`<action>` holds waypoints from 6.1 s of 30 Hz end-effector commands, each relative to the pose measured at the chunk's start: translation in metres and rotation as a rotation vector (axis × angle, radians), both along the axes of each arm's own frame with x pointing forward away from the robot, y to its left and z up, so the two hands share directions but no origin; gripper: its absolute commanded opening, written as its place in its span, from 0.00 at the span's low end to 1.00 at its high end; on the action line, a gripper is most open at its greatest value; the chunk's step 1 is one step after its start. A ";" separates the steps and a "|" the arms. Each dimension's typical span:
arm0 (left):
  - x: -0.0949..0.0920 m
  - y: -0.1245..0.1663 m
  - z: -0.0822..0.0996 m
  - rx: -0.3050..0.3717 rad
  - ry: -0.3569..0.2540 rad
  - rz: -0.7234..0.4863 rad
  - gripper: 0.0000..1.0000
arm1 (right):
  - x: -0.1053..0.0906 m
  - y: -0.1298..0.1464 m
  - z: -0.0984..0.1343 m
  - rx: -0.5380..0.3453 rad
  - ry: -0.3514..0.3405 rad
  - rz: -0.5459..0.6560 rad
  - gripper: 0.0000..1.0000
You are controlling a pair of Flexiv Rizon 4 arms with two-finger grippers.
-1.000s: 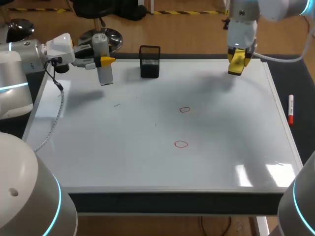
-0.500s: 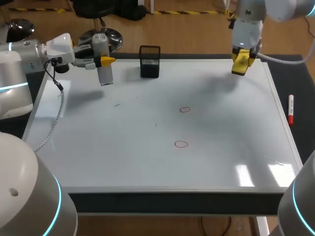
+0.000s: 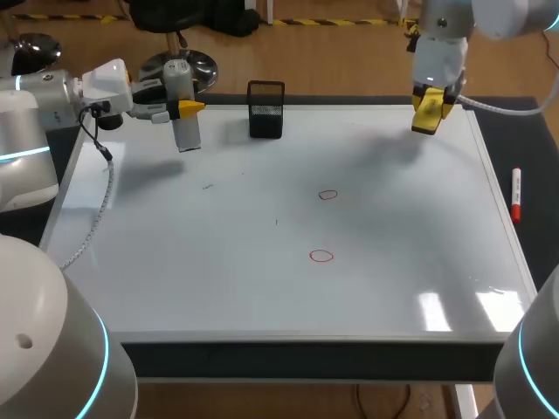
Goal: Pick up the inspection probe, press it on each red-marked spot on the whiteboard one by one, put down the probe, pick up the eraser, and wipe off all the red marks.
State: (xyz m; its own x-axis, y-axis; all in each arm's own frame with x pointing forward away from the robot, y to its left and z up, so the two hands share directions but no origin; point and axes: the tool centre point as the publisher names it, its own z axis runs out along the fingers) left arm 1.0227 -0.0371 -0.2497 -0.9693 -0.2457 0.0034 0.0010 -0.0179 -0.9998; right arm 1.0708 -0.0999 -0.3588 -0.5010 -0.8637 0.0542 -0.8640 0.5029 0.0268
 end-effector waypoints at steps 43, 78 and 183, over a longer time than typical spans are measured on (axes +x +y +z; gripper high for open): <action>-0.087 -0.239 0.014 -0.090 -0.087 -0.445 0.00 | 0.000 0.000 0.001 -0.003 0.000 0.002 0.00; -0.106 -0.277 -0.039 -0.125 -0.002 -0.472 0.00 | 0.000 0.000 0.001 -0.003 0.000 0.002 0.00; -0.056 -0.073 0.017 -0.032 -0.065 -0.120 0.00 | 0.000 0.000 0.001 -0.003 0.000 0.002 0.00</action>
